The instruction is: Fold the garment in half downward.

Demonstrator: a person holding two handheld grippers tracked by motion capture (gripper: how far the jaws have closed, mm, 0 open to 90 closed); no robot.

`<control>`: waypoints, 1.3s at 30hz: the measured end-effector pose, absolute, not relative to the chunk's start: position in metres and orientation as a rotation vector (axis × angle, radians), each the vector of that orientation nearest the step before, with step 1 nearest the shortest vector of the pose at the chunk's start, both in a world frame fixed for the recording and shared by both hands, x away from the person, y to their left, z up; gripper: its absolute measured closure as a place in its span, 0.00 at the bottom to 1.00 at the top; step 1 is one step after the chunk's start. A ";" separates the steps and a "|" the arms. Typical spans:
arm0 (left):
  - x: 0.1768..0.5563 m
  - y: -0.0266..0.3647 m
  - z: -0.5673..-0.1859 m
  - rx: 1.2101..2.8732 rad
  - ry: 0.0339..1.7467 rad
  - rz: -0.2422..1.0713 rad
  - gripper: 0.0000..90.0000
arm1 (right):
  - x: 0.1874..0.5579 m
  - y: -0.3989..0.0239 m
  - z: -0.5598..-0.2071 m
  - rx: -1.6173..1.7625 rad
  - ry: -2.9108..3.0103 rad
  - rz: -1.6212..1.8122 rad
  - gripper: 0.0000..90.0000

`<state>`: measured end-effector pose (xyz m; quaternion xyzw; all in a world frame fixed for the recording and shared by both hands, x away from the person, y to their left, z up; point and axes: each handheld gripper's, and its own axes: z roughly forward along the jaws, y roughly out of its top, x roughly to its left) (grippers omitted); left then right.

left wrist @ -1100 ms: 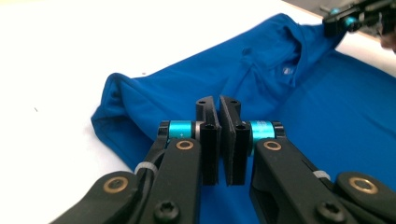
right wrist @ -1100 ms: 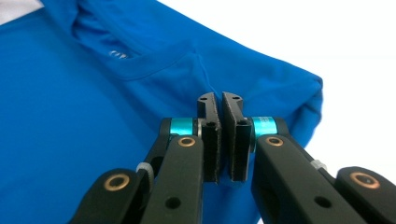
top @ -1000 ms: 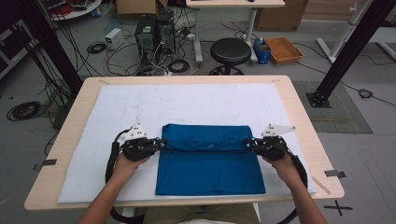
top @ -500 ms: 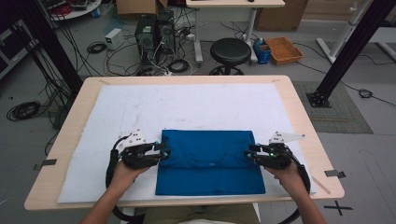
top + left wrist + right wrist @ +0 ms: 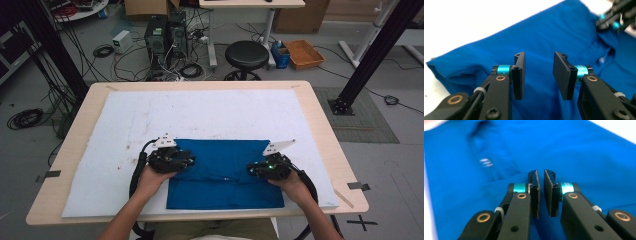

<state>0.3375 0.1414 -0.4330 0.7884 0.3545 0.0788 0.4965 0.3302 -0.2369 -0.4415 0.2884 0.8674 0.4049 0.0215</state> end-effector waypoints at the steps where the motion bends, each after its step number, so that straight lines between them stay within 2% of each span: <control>1: 0.336 0.143 -0.432 1.895 0.857 0.184 0.68 | 0.327 -0.239 -0.442 0.847 2.718 1.273 0.94; 8: 0.333 0.144 -0.432 1.890 0.825 0.155 0.67 | 0.300 -0.256 -0.441 0.573 2.910 1.384 0.93; 13: 0.328 0.125 -0.436 1.970 0.749 0.080 0.65 | 0.302 -0.271 -0.437 0.725 2.768 1.456 0.83; 16: 0.321 0.117 -0.436 2.018 0.717 0.080 0.65 | 0.306 -0.276 -0.435 0.837 2.672 1.444 0.76; 19: 0.316 0.123 -0.435 1.999 0.772 0.145 0.64 | 0.306 -0.283 -0.436 0.993 2.580 1.342 0.70; 21: 0.311 0.132 -0.433 1.982 0.838 0.226 0.61 | 0.304 -0.288 -0.434 1.048 2.515 1.316 0.70; 24: 0.296 0.147 -0.432 1.963 0.881 0.300 0.61 | 0.291 -0.296 -0.431 1.076 2.451 1.295 0.70; 29: 0.277 0.165 -0.438 1.945 0.908 0.318 0.61 | 0.275 -0.298 -0.443 1.073 2.439 1.234 0.66; 33: 0.273 0.168 -0.445 1.956 0.939 0.328 0.61 | 0.270 -0.290 -0.443 1.022 2.455 1.180 0.68; 35: 0.274 0.166 -0.447 1.989 0.936 0.326 0.62 | 0.271 -0.286 -0.446 0.995 2.486 1.136 0.75; 39: 0.274 0.161 -0.452 2.044 0.939 0.357 0.72 | 0.269 -0.282 -0.447 0.936 2.502 1.105 0.88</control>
